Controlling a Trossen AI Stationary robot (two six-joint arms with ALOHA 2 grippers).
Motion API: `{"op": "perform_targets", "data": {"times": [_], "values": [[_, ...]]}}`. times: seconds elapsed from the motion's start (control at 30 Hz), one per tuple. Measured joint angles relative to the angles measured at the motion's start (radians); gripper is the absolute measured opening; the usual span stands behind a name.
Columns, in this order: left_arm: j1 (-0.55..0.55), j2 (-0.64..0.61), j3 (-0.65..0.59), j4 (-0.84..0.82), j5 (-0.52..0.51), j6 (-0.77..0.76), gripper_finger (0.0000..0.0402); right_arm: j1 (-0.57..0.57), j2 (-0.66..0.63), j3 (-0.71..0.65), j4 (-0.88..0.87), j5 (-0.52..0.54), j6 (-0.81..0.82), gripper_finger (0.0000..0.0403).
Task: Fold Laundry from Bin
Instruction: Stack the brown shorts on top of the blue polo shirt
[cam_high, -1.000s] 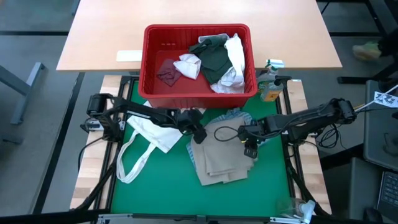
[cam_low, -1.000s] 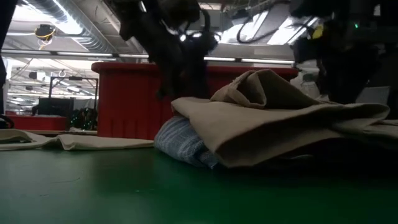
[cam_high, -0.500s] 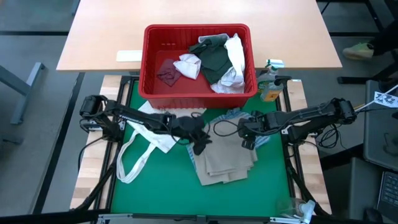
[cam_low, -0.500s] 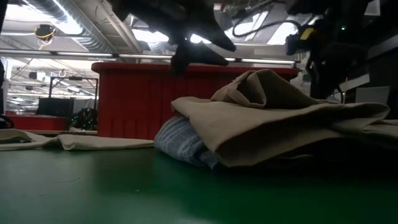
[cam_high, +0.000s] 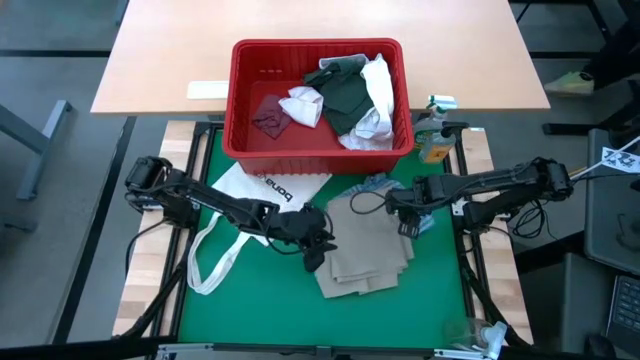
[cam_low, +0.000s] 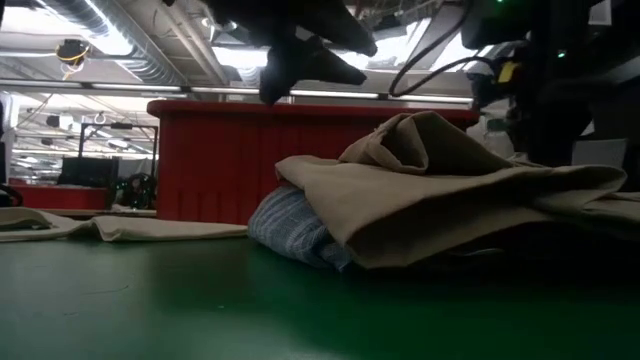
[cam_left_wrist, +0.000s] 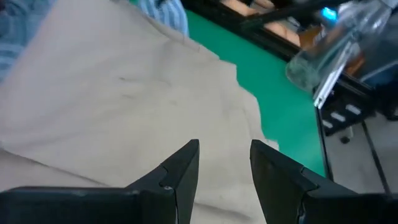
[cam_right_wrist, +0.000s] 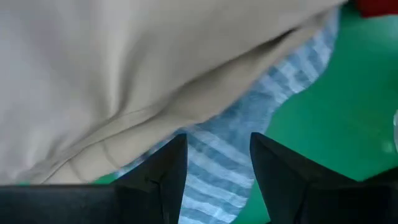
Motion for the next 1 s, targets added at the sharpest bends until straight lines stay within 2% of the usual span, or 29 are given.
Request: {"op": "perform_targets", "data": {"times": [0.2, 0.4, 0.6, 0.73, 1.0], "values": [[-0.063, 0.0, 0.0, -0.11, 0.002, -0.008, 0.0139, -0.093, 0.0, 0.0, -0.003, -0.098, -0.023, 0.0177], [-0.127, 0.0, 0.0, -0.21, -0.057, -0.056, 0.0139, -0.113, 0.0, -0.024, -0.016, 0.014, 0.044, 0.0177], [-0.161, 0.0, 0.0, -0.226, -0.104, -0.06, 0.0139, -0.112, 0.0, -0.148, 0.082, -0.062, 0.11, 0.0177], [-0.163, 0.0, 0.0, -0.225, -0.13, -0.06, 0.0139, -0.112, 0.0, -0.239, 0.203, -0.187, 0.139, 0.0177], [-0.163, 0.0, 0.0, -0.225, -0.122, -0.06, 0.0139, -0.111, 0.0, -0.282, 0.219, -0.628, 0.134, 0.0177]]}}
